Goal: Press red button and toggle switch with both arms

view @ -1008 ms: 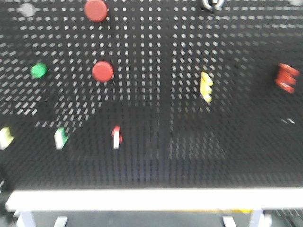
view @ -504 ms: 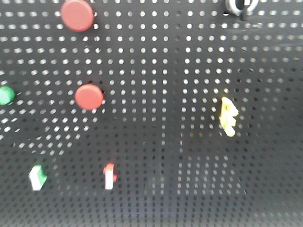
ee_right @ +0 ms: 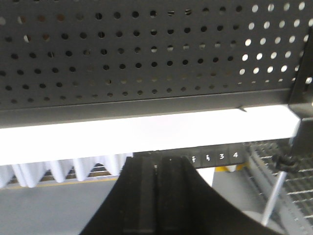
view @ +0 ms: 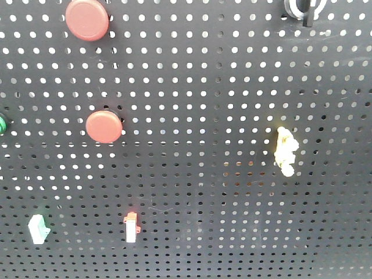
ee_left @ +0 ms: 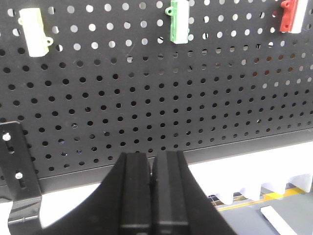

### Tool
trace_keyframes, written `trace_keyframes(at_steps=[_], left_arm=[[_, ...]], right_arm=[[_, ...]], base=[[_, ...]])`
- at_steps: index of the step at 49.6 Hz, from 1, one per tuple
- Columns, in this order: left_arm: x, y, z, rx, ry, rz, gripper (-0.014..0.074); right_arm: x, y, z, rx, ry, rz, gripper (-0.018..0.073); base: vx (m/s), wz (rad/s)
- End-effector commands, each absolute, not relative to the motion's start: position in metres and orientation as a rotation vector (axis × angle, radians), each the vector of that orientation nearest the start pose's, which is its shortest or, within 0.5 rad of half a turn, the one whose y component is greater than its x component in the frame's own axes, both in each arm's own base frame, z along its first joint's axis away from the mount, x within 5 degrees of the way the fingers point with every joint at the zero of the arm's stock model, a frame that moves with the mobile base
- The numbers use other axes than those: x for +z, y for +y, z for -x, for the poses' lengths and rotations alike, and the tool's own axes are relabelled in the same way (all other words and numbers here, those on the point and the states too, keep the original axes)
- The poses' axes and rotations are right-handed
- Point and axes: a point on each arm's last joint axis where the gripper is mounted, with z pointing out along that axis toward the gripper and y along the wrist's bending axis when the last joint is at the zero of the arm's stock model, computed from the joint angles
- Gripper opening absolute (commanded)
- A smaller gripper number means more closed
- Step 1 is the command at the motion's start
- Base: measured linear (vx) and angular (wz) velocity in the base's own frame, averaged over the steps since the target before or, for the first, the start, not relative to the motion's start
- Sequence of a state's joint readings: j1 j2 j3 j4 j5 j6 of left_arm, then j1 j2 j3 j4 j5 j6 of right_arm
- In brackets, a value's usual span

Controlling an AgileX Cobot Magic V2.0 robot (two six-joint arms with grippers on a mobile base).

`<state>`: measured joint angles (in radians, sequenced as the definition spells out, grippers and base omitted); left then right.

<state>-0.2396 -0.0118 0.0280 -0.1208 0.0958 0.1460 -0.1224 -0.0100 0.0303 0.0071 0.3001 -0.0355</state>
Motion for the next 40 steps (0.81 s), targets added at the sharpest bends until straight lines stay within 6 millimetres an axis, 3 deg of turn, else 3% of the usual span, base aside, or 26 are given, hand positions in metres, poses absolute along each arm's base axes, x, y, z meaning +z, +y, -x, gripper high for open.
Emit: trace_keyframes(at_steps=[1,13,30,40], left_arm=[[0.193,-0.014,-0.055,-0.183,1.517,-0.196,0.0002],[0.193,-0.014,-0.055,-0.183,1.517,-0.196,0.0002],[0.196,-0.014,-0.055,-0.183,1.500,-0.193,0.0002],[0.198,-0.013,-0.055,-0.180,1.480,-0.190,0.0002]], right_arm=[[0.180,-0.007,-0.055,-0.143,1.721,-0.047,-0.0003],[0.182,-0.007,-0.055,-0.185,1.706,0.000,-0.0003],[0.222,-0.006,-0.052,-0.234,1.261,0.019,-0.0003],[0.228,-0.006,-0.049,-0.238,1.189,0.018,-0.0003]], base=[[0.00,0.00],[0.00,0.00],[0.00,0.00],[0.00,0.00]])
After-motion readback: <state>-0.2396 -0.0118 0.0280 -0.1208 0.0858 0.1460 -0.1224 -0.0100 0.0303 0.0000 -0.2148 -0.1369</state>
